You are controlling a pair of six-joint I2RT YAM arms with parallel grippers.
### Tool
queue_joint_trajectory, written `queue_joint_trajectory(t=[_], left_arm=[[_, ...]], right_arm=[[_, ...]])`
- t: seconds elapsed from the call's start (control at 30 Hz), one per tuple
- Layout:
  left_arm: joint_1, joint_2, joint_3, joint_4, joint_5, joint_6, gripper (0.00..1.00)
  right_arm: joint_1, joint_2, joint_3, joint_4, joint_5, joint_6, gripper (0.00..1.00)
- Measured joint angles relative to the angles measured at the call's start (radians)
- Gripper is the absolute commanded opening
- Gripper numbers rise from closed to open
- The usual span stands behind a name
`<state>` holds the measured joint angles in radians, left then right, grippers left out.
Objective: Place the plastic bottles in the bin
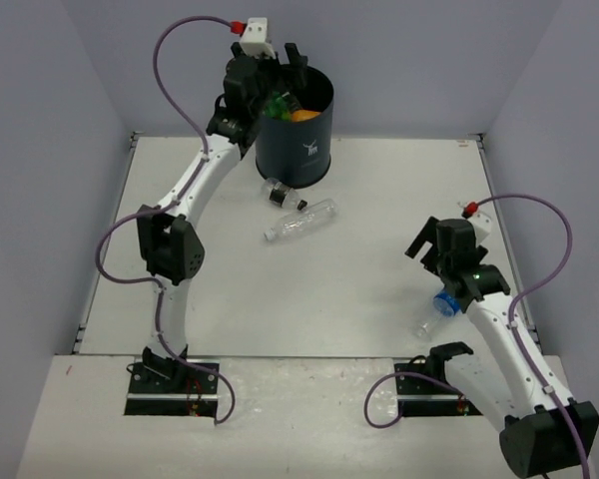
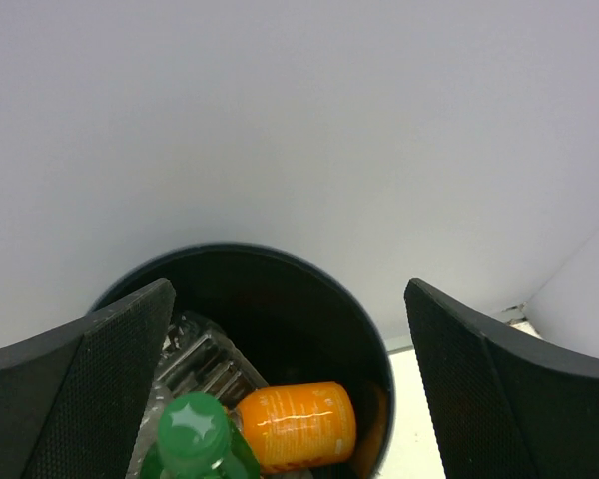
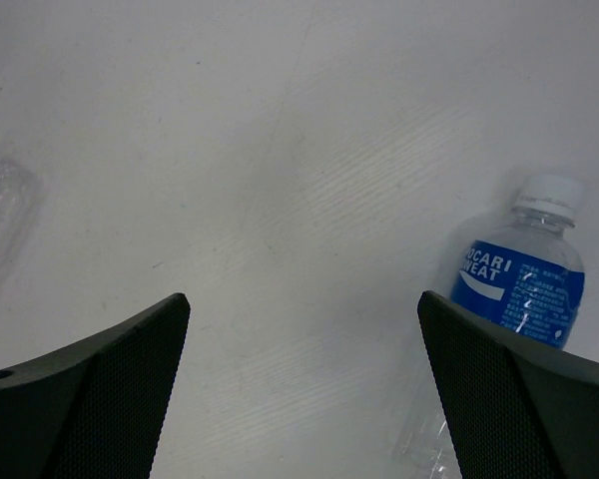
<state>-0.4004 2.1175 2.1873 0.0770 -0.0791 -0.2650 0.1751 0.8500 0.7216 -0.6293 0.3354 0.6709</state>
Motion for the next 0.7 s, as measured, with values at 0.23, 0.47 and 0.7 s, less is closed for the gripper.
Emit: queue_joint_trajectory(t=[0.23, 0.47, 0.7], left_arm=[[0.000, -0.443, -0.413, -0.072, -0.019, -0.015, 1.00], [0.001, -0.874, -1.019, -0.020, -0.009, -0.129, 1.00], [0.001, -0.987, -1.215, -0.109, -0.067, -0.170, 1.00]], right_arm=[[-0.275, -0.016, 0.006, -0.057, -0.144, -0.001, 0.99], [-0.365, -0.021, -0.005, -0.123, -0.231, -0.001, 0.99], [-0.382, -0.012, -0.081, -0.174, -0.271, 0.009, 0.99]])
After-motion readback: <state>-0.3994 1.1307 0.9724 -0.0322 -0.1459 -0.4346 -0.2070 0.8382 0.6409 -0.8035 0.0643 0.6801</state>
